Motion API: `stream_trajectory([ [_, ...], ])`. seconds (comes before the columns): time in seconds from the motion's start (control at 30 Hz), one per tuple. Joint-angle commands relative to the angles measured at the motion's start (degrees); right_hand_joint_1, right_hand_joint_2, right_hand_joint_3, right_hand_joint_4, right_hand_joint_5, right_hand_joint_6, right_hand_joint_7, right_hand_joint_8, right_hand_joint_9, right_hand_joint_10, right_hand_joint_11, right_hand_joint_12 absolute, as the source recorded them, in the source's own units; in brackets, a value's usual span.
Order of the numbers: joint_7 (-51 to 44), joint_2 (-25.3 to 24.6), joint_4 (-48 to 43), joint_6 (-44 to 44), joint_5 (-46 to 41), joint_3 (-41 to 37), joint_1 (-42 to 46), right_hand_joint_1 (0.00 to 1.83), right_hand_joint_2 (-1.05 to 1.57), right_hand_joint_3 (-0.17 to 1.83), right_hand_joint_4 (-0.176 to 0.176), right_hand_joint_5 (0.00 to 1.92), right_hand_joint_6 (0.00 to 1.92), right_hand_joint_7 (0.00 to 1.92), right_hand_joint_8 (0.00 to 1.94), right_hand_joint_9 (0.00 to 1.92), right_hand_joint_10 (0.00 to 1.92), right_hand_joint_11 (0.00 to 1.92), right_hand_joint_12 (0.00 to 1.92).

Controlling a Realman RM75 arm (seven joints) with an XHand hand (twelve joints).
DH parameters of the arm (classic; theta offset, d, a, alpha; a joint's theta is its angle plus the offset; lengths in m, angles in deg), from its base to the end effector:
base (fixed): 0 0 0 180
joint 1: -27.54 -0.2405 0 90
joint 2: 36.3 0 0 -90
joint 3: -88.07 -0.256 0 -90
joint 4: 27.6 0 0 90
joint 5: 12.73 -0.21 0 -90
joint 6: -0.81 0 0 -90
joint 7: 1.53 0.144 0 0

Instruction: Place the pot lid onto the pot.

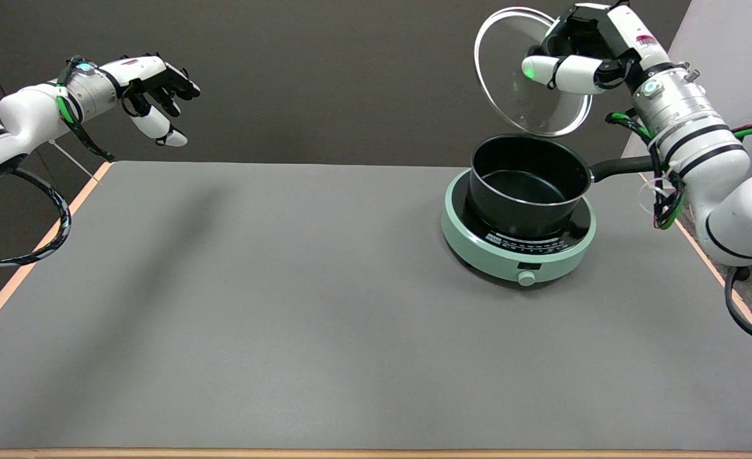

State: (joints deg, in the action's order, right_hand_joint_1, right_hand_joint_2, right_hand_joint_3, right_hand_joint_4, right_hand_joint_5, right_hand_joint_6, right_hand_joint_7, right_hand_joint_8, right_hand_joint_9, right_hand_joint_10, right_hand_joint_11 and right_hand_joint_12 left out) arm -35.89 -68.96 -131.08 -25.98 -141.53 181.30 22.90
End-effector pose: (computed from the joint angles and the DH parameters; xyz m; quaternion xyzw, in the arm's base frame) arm -0.0626 -0.3472 0.4398 0.6156 -0.1124 0.3627 0.6906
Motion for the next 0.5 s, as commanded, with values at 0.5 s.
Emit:
stream_trajectory([
  [0.5, -9.3, 4.3, 9.0, 11.6, -16.3, 0.6, 5.3, 1.18, 0.98, 0.68, -0.175, 0.56, 1.59, 0.82, 1.68, 0.84, 1.92, 0.7, 1.92],
])
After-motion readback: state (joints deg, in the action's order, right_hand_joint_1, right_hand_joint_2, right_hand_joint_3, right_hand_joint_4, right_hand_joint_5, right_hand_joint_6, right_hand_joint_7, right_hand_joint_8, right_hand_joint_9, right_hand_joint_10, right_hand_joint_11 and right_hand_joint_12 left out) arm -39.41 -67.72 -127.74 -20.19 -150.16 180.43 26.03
